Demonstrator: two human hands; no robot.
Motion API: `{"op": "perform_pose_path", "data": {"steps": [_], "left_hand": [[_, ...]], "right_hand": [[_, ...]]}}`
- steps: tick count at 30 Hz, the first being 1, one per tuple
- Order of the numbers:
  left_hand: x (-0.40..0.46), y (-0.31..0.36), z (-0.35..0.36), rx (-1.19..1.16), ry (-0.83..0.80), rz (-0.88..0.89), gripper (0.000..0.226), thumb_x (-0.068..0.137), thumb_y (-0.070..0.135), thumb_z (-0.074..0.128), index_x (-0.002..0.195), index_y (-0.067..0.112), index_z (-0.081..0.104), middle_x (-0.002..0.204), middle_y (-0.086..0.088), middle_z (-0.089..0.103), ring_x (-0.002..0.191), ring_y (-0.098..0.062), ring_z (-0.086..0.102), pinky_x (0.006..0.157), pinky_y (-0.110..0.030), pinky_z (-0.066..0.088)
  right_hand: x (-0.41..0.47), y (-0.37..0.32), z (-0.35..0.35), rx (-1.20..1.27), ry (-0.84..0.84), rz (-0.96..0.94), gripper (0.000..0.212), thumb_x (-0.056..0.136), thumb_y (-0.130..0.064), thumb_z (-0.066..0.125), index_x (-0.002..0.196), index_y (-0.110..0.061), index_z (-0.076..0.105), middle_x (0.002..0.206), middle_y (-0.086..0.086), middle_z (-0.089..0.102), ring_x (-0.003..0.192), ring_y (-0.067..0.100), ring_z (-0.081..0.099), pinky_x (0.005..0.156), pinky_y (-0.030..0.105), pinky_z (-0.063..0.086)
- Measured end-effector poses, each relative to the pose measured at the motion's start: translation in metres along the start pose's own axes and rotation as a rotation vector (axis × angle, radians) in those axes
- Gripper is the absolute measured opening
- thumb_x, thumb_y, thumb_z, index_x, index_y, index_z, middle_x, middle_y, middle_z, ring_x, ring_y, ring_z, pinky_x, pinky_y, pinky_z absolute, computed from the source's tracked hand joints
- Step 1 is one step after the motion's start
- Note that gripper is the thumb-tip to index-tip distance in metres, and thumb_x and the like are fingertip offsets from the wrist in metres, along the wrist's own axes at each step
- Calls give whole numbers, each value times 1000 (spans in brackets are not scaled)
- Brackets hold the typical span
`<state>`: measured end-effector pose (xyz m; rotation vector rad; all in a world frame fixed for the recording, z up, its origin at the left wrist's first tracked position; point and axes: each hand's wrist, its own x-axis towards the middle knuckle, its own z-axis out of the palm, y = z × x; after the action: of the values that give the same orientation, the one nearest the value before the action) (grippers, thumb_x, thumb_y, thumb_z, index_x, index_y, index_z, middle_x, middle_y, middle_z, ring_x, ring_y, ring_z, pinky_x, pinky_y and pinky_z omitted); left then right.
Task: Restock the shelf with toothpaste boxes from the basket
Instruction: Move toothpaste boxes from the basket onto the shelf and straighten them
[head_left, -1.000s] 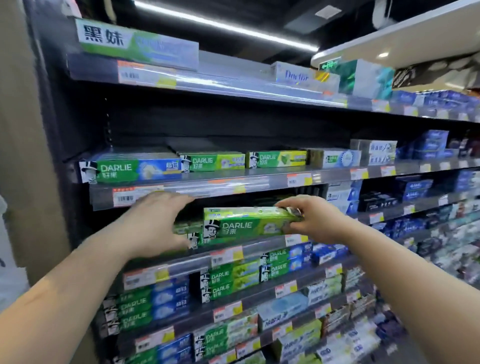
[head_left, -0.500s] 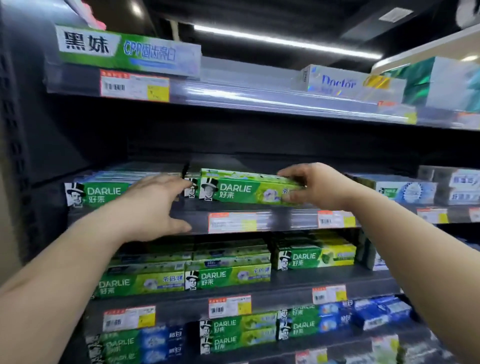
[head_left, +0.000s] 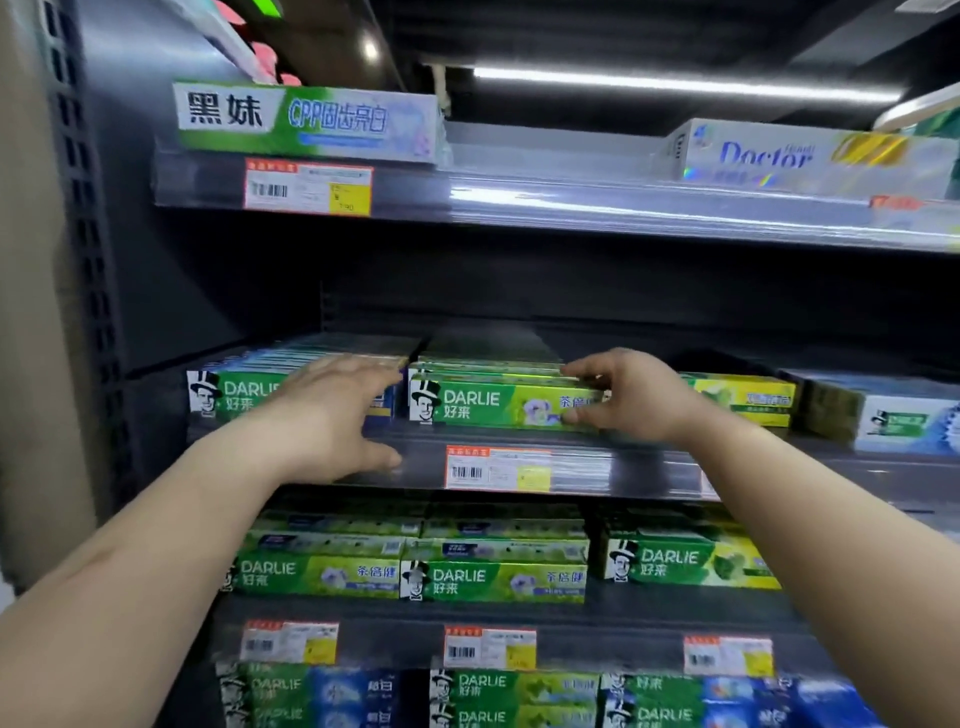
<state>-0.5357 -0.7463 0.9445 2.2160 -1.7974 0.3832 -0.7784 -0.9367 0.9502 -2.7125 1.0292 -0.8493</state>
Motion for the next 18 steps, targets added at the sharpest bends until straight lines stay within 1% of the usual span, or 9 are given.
{"op": "perform_pose_path", "data": {"steps": [3, 4, 6, 8, 10, 12, 14, 18], "left_hand": [[2, 3, 1, -7, 0, 14, 91, 74, 54, 69, 148, 31, 21, 155, 6, 19, 143, -17, 14, 117, -32, 14], [2, 3, 2, -7, -1, 20, 90, 75, 54, 69, 148, 31, 21, 156, 6, 18, 143, -17, 13, 117, -32, 13], [3, 5, 2, -3, -7, 27, 89, 76, 55, 67, 148, 31, 20, 156, 6, 18, 143, -18, 11, 117, -33, 12], [4, 5, 3, 3, -12, 33, 89, 76, 56, 67, 148, 31, 20, 156, 6, 17, 143, -18, 11, 117, -33, 11], [6, 5, 5, 12, -14, 40, 90, 75, 58, 66, 148, 31, 19, 157, 6, 15, 144, -18, 8, 118, -34, 9], [8, 4, 5, 25, -20, 36, 90, 75, 59, 65, 148, 32, 18, 157, 7, 12, 145, -18, 5, 118, -35, 7], [8, 2, 5, 35, -20, 28, 90, 75, 60, 64, 148, 31, 19, 157, 7, 11, 145, -18, 3, 118, -35, 6], [8, 0, 6, 16, -16, 14, 93, 72, 64, 64, 147, 32, 20, 158, 6, 7, 145, -18, -2, 119, -37, 5]], "right_hand": [[-8, 8, -5, -24, 124, 46, 51, 68, -40, 83, 114, -23, 66, 100, -1, 68, 85, 15, 63, 76, 23, 46], [-12, 11, -7, -25, 143, 72, 48, 69, -40, 83, 110, -26, 65, 91, -4, 68, 79, 13, 62, 71, 24, 46], [-18, 15, -7, -39, 148, 104, 42, 71, -39, 81, 108, -29, 63, 77, -9, 66, 70, 10, 61, 63, 23, 41], [-21, 16, -4, -58, 162, 90, 37, 74, -36, 79, 109, -29, 66, 76, -7, 66, 69, 9, 59, 60, 20, 39], [-18, 13, 0, -71, 186, 72, 35, 76, -33, 78, 109, -29, 68, 77, -5, 66, 70, 7, 56, 59, 12, 37], [-15, 9, 4, -66, 186, 73, 33, 77, -29, 77, 109, -29, 70, 79, -4, 66, 71, 8, 57, 63, 18, 40], [-11, 5, 7, -63, 182, 69, 32, 78, -27, 77, 109, -28, 70, 81, -1, 69, 73, 10, 59, 69, 20, 40], [-6, 2, 9, -96, 183, 70, 31, 78, -28, 76, 109, -28, 70, 78, -3, 62, 77, 13, 60, 70, 20, 39]]}}
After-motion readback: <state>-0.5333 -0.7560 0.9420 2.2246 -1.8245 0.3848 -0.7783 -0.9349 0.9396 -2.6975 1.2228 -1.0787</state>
